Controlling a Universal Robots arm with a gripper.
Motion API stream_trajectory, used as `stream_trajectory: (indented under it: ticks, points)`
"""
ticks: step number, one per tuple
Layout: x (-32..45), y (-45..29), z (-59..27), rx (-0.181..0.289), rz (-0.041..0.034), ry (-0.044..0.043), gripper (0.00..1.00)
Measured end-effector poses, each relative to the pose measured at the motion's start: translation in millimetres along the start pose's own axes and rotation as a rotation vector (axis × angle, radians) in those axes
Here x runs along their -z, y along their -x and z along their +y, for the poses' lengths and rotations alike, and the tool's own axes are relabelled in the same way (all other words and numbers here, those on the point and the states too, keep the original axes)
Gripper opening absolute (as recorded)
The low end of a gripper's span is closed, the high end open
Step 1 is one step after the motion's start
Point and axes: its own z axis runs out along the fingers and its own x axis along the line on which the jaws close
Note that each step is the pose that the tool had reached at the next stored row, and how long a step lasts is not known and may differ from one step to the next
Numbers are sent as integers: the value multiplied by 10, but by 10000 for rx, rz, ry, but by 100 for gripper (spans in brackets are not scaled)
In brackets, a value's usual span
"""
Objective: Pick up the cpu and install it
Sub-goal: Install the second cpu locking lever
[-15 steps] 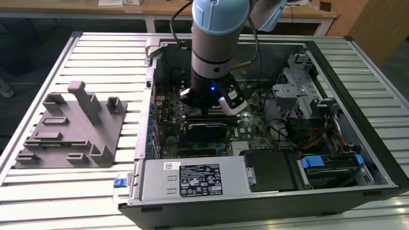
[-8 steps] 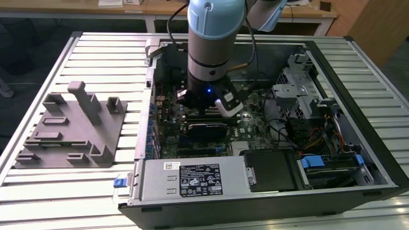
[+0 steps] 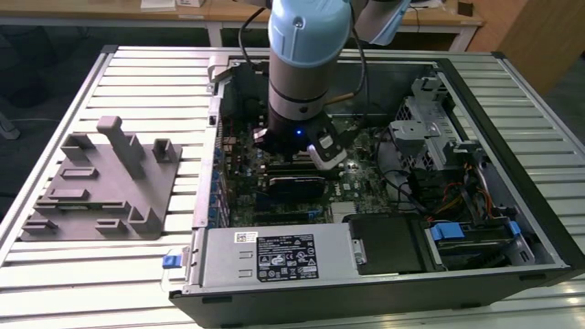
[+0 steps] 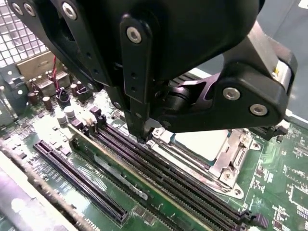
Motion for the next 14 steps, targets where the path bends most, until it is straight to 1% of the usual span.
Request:
stream_trajectory:
  ticks: [4,8,9,14]
  points:
    - [9,-4,-48,-5,-1,4,11]
    - [23,-9,-113,-14,-4,7,11]
    - [22,-10,-123,-20,-7,33,11]
    - [-11,-12,-148,-79,-39,217,11]
